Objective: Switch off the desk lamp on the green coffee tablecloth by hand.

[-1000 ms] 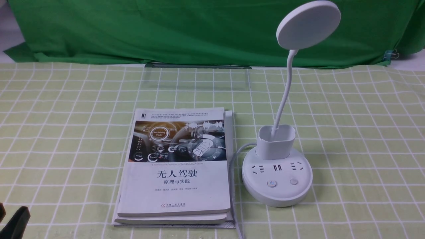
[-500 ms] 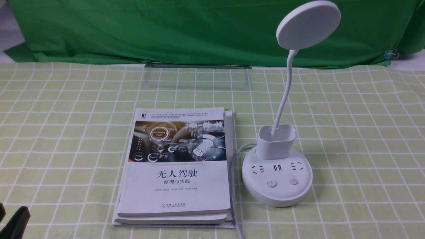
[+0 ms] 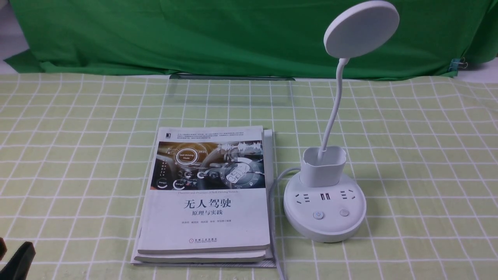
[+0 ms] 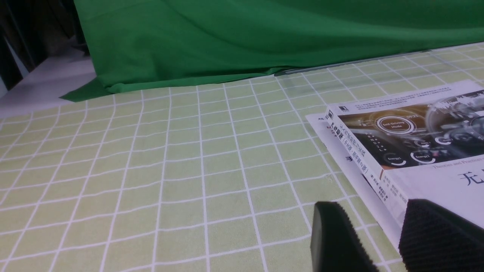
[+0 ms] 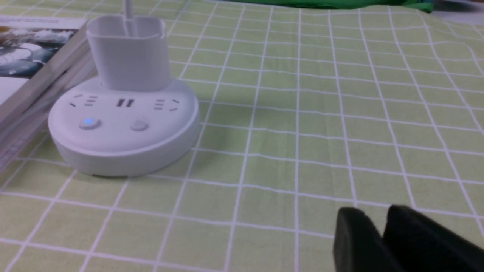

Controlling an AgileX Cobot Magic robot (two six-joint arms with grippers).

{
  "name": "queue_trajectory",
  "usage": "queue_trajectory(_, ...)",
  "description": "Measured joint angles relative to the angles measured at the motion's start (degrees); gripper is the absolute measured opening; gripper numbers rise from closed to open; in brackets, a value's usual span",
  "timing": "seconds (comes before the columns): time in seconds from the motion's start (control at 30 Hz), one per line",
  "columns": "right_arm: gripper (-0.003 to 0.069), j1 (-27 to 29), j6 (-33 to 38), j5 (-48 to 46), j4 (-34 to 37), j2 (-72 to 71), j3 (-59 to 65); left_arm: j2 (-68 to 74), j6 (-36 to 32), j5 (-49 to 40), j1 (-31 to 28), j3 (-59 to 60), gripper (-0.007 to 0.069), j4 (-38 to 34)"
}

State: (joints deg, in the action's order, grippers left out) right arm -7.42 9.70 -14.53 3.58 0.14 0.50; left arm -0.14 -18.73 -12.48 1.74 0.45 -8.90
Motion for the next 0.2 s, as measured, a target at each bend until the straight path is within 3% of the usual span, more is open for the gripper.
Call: queue_trajectory(0.2, 0.0213, 0.00, 0.00, 0.00, 0.00, 0.00, 0.00, 0.00, 0.00, 0.00, 0.00, 0.00, 0.0242, 0.00)
